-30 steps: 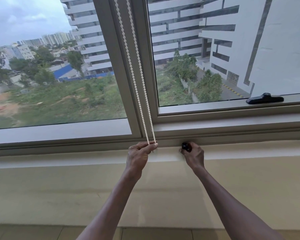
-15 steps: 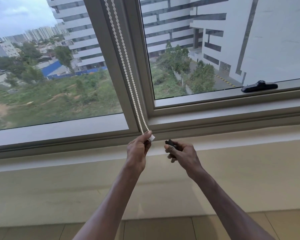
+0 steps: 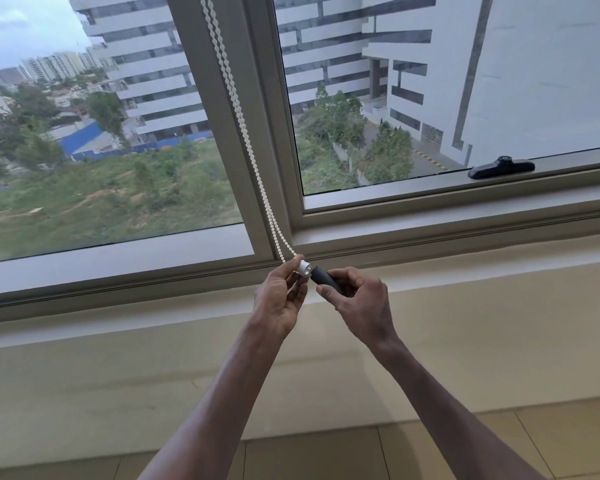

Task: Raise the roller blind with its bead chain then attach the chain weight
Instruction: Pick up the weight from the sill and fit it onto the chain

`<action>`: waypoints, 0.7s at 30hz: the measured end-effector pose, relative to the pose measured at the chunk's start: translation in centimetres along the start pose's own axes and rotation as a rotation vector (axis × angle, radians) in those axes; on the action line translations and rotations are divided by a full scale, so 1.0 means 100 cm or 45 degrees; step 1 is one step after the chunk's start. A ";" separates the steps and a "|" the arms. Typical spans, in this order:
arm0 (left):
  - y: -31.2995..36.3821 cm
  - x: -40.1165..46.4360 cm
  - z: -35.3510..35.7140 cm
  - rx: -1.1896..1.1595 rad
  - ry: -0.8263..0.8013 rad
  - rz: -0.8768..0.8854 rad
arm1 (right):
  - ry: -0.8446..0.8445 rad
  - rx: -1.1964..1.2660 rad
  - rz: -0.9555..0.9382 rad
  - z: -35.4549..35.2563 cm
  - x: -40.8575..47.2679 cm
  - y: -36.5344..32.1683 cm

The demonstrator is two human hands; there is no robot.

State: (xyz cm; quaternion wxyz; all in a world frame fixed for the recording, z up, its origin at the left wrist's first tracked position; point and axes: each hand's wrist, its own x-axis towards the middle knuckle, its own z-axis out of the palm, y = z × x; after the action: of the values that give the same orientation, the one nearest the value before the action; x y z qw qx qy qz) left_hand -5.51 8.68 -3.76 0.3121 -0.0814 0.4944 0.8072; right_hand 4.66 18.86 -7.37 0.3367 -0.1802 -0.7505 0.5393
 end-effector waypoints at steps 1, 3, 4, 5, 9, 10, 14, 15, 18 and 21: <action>-0.001 -0.001 0.001 0.004 -0.009 -0.007 | 0.021 -0.014 -0.025 -0.001 0.000 -0.001; -0.002 -0.002 0.002 0.002 -0.024 -0.018 | 0.033 -0.032 -0.065 -0.002 0.000 -0.003; -0.003 -0.002 0.002 -0.003 -0.031 -0.022 | 0.035 -0.037 -0.078 -0.003 -0.001 -0.004; -0.003 -0.003 0.003 -0.007 -0.037 -0.023 | 0.039 -0.040 -0.089 -0.004 -0.001 -0.005; -0.005 -0.003 0.005 -0.014 -0.042 -0.021 | 0.072 -0.081 -0.138 -0.004 -0.003 -0.008; -0.006 -0.003 0.005 -0.014 -0.039 -0.019 | 0.084 -0.093 -0.156 -0.004 -0.004 -0.009; -0.008 -0.004 0.007 -0.006 -0.030 -0.010 | 0.105 -0.160 -0.232 -0.004 -0.005 -0.010; -0.008 -0.004 0.007 -0.002 -0.031 -0.007 | 0.108 -0.184 -0.245 -0.004 -0.005 -0.010; -0.010 -0.005 0.009 0.007 -0.037 -0.004 | 0.118 -0.237 -0.272 -0.004 -0.005 -0.010; -0.010 -0.006 0.009 0.009 -0.035 -0.002 | 0.120 -0.253 -0.280 -0.004 -0.005 -0.011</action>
State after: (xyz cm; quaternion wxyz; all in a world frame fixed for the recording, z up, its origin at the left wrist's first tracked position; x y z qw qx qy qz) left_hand -4.30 9.49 -3.79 0.3197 -0.0696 0.4927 0.8063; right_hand 5.43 18.41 -6.41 0.4091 -0.1543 -0.7987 0.4133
